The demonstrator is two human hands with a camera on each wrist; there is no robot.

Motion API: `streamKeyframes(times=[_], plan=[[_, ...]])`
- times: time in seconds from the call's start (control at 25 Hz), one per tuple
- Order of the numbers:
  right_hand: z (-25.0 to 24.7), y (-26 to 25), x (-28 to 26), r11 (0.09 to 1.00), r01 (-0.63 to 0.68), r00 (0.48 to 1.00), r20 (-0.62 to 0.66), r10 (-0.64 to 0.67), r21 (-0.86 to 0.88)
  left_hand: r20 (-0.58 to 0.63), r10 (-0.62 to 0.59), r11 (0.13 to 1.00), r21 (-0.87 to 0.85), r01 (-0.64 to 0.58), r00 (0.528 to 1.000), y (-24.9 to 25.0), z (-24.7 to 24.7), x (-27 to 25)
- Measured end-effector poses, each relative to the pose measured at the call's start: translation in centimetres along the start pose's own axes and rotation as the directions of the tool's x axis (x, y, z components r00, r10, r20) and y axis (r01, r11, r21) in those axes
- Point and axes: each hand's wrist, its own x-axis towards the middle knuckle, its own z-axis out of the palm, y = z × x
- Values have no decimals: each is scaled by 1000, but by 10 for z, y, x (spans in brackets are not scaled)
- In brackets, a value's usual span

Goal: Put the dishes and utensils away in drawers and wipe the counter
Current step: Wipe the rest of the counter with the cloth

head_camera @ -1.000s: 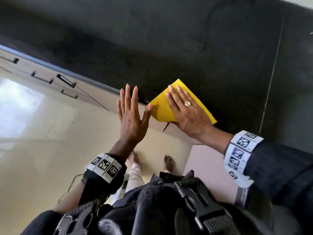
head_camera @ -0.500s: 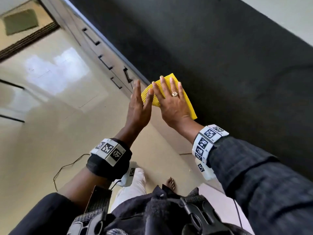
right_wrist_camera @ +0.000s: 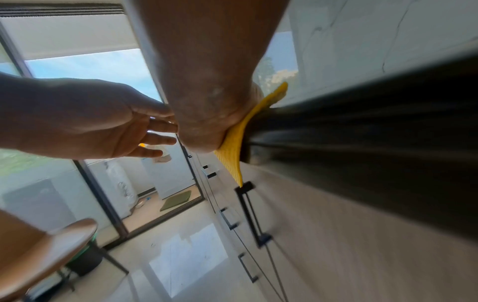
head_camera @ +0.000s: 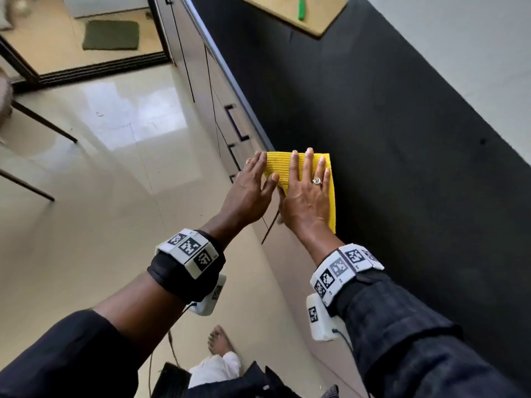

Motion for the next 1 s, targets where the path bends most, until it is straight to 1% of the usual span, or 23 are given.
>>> streamKeyframes(times=[0.04,0.12,0.24,0.32,0.44,0.56,0.64,0.72,0.84,0.92,1.0], plan=[[-1,-12,22,999,-29,1000,-11,29,17,6,9,1000,-14,-9,1000,-6,-10,15],[-4,-34,67,999,-38,999,-9,38,30,-20,21,999,-39,-21,1000,-19,-31,42],[-10,-58,127,999,22,1000,-13,-21,37,-55,-3,998,-69,-1,998,-37,-65,78],[-11,-80,179,998,51,999,-19,-50,28,-88,-6,998,-61,1,996,-52,-90,112],[-12,-124,265,996,83,996,-32,-82,23,-139,-32,998,-60,24,990,-78,-130,171],[-14,-168,352,982,178,984,-10,-179,-63,-158,-34,998,-55,26,987,-102,-167,232],[-21,-198,409,968,238,971,26,-236,-81,-167,-85,995,-64,75,982,-116,-199,275],[-29,-222,466,946,304,953,38,-302,-110,-189,-107,994,-58,97,976,-124,-235,320],[-37,-248,533,931,362,932,48,-360,-45,-264,-167,985,-91,148,950,-144,-288,380],[-42,-263,571,929,368,929,46,-367,-29,-288,-168,984,-100,145,943,-155,-315,419],[-46,-283,615,930,368,929,53,-367,-12,-282,-156,985,-112,128,947,-168,-342,465]])
